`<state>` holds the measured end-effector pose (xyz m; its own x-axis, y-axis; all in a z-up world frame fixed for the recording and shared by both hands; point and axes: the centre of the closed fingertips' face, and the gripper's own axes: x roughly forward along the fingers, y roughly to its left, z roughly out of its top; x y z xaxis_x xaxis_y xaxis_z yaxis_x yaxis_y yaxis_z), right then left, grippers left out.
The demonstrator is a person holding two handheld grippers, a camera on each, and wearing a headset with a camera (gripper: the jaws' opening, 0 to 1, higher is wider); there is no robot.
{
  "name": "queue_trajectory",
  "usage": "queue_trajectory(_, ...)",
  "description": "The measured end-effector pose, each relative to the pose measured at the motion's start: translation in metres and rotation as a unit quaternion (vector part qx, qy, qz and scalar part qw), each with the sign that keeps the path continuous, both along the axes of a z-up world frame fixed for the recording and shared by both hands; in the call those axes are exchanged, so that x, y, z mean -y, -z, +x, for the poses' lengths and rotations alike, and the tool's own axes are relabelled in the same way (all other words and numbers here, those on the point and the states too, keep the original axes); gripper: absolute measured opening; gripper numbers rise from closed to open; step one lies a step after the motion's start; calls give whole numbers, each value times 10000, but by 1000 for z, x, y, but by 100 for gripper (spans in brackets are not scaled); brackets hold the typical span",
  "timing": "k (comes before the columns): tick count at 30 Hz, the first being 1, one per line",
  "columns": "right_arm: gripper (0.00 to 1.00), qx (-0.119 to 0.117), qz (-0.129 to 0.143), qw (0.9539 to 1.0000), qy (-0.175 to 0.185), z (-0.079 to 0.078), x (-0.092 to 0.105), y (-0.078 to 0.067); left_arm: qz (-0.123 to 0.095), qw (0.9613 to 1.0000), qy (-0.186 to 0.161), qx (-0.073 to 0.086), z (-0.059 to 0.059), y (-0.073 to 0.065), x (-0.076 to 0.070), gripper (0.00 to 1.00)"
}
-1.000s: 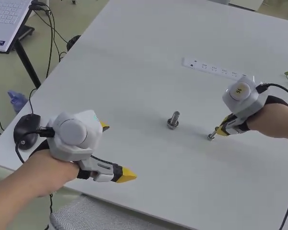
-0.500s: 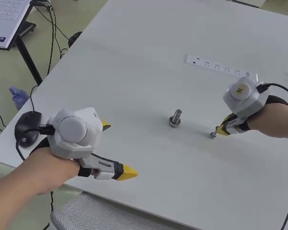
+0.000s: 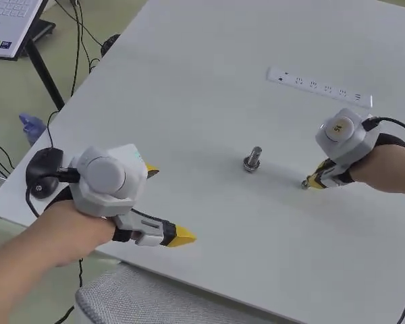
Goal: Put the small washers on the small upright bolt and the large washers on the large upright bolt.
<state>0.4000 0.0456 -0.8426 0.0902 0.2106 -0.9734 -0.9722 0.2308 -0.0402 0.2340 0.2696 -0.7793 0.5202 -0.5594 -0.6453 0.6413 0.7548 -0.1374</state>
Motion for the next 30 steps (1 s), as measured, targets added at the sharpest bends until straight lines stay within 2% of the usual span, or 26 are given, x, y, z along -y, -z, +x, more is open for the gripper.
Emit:
queue_trajectory(11, 13, -23, -57, 10000, -23, 0, -1, 10, 5, 10000, -22, -63, -3, 3, -2, 86)
queue_trajectory(30, 13, -69, -68, 9999, 64, 0, -1, 14, -1, 10000, -25, -89, -6, 1, -2, 85)
